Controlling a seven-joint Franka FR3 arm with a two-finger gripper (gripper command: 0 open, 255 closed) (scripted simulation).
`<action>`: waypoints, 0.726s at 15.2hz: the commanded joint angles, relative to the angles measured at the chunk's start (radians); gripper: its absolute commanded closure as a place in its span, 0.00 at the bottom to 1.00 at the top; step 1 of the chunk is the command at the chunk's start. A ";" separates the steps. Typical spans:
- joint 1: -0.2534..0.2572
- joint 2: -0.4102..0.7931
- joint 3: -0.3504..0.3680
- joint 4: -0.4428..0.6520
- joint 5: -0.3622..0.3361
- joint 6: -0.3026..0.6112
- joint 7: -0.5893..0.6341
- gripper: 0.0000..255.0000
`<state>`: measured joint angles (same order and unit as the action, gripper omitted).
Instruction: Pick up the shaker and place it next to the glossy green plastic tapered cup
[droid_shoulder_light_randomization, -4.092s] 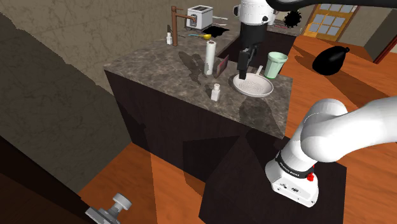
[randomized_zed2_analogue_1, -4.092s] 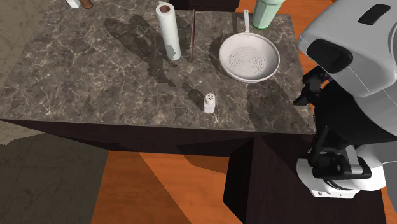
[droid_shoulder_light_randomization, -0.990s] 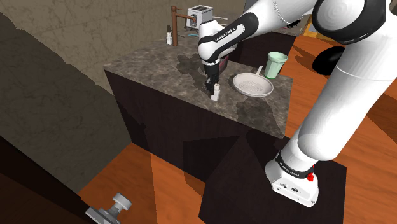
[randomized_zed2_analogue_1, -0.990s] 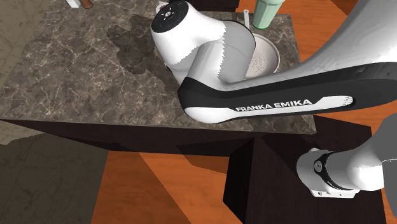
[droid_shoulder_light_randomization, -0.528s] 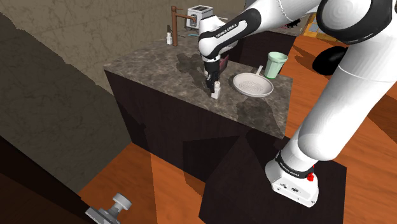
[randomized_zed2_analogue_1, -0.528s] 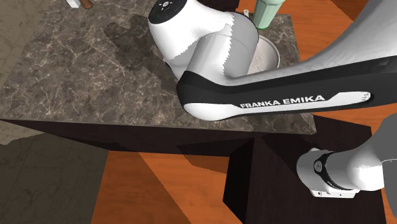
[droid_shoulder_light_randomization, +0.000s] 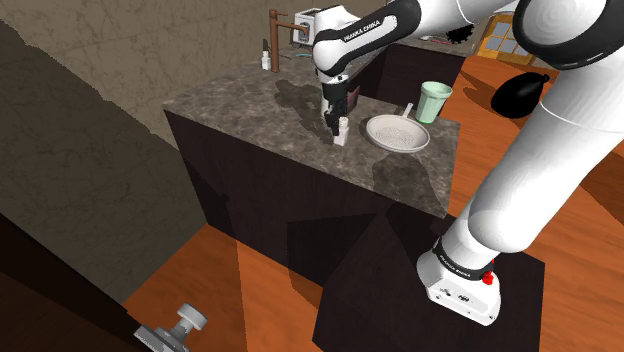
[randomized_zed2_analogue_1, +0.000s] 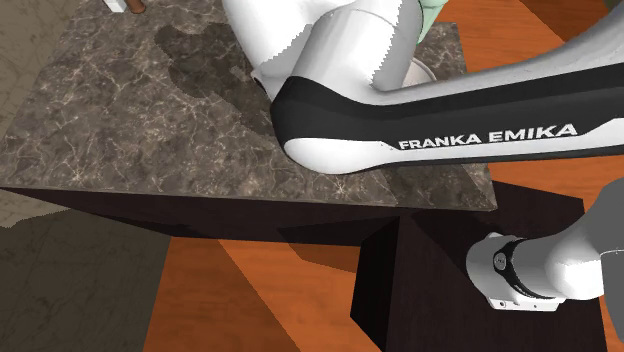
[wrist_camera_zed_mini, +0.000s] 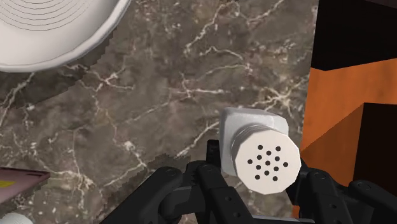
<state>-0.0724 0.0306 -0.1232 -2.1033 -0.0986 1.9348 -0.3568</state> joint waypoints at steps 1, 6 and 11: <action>0.001 -0.010 0.001 0.015 0.000 -0.026 -0.001 1.00; 0.002 -0.034 0.002 0.057 -0.001 -0.091 -0.004 1.00; 0.003 -0.052 0.003 0.104 -0.001 -0.156 -0.008 1.00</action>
<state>-0.0698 -0.0183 -0.1207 -2.0106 -0.0995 1.7935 -0.3638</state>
